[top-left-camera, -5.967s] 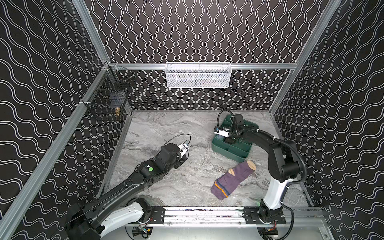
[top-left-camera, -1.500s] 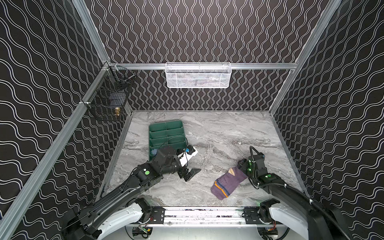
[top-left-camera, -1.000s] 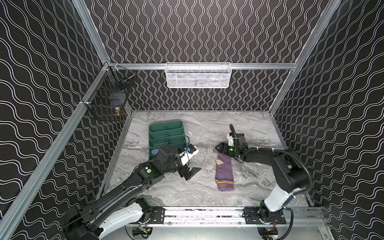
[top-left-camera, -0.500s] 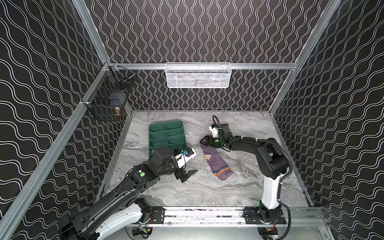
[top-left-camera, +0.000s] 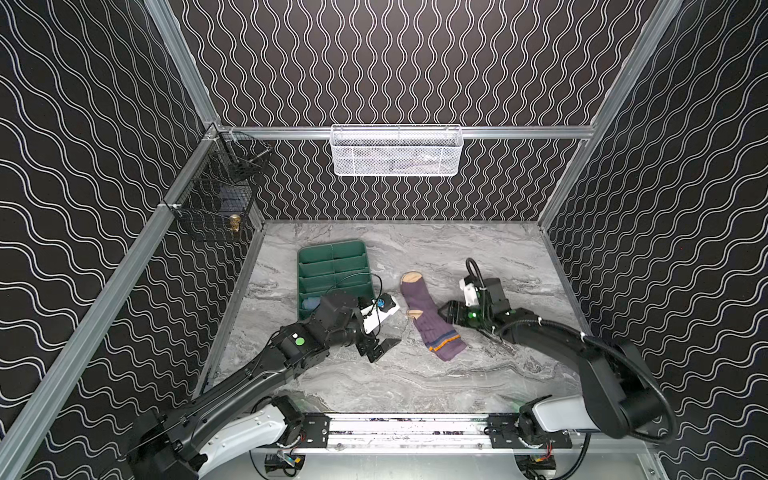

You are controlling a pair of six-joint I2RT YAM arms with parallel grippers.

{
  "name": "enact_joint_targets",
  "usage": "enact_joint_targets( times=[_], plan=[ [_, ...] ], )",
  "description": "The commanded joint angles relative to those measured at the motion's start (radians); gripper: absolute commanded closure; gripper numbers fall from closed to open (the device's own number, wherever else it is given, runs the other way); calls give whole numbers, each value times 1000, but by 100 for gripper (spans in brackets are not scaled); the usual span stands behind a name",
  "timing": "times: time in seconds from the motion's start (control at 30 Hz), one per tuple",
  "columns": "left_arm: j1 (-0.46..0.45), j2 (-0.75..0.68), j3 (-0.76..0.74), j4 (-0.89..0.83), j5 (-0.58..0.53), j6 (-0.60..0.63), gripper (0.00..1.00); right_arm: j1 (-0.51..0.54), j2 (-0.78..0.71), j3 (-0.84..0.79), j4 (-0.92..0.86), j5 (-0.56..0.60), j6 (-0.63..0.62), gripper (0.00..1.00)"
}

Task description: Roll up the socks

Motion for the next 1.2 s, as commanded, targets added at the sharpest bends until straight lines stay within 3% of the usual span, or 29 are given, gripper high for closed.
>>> enact_joint_targets(
  times=[0.0,0.17,0.43,0.57,0.77,0.87,0.93,1.07,1.17],
  plan=[
    [0,4,-7,56,14,-15,1,5,-41,-75,26,-5,44,25],
    [-2,6,-5,50,17,-15,1,47,-13,-111,73,-50,62,26],
    [-2,-13,15,-12,-3,11,1,265,76,-78,122,-57,109,26],
    [-2,-23,25,-39,0,34,1,274,8,-57,39,35,93,25],
    [-2,-17,70,-126,38,142,1,275,-201,44,-150,141,-167,21],
    [-5,-17,101,-177,6,202,1,279,-293,11,-149,161,-341,21],
    [-11,-26,107,-190,-17,239,1,284,-348,-19,-91,172,-391,24],
    [-39,-68,86,-176,-81,269,1,328,-452,-57,-34,140,-627,28],
    [-56,-104,58,-164,-109,268,1,367,-494,-85,-63,149,-891,29]
  ],
)
